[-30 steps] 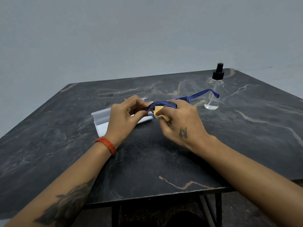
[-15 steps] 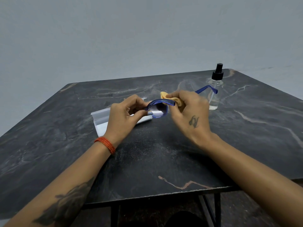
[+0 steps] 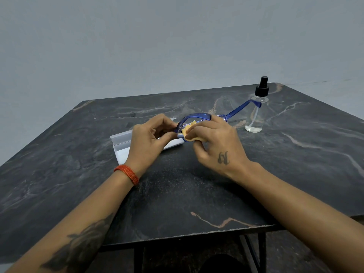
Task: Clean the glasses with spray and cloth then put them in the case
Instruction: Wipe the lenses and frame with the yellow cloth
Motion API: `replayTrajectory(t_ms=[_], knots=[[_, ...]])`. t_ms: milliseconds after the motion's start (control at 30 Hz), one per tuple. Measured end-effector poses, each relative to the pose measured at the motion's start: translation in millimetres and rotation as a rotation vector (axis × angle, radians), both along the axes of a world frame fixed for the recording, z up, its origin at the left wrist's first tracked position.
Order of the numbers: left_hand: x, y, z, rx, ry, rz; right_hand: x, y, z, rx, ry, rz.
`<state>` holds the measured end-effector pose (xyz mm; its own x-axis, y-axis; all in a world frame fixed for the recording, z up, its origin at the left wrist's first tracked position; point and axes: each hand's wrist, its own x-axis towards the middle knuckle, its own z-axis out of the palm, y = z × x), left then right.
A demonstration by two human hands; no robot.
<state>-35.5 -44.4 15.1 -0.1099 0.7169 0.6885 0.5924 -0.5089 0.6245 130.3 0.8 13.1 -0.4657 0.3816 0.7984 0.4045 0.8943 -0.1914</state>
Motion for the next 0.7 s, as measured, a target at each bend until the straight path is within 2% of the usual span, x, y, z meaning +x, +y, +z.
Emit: replayTrajectory(t_ms=[200,333,433,533,700], knots=[[-1.3,-0.4,1.6,-0.009,-0.033,0.001,3.3,1.7,1.2,0.196,0.009,-0.103],[-1.1,0.0,1.5,-0.013,-0.051,-0.009,5.2,3.9,2.7,0.236,0.083,-0.178],[-1.2,-0.1,1.4,-0.011,-0.047,-0.015,3.5,2.7,3.3,0.215,0.118,-0.148],[-0.5,-0.6,1.7,-0.015,-0.034,-0.014,0.3,1.4,0.5,0.204,0.046,-0.066],[-0.4,0.9,2.2,-0.022,-0.113,-0.019,2.1,1.2,0.5,0.281,0.018,0.008]])
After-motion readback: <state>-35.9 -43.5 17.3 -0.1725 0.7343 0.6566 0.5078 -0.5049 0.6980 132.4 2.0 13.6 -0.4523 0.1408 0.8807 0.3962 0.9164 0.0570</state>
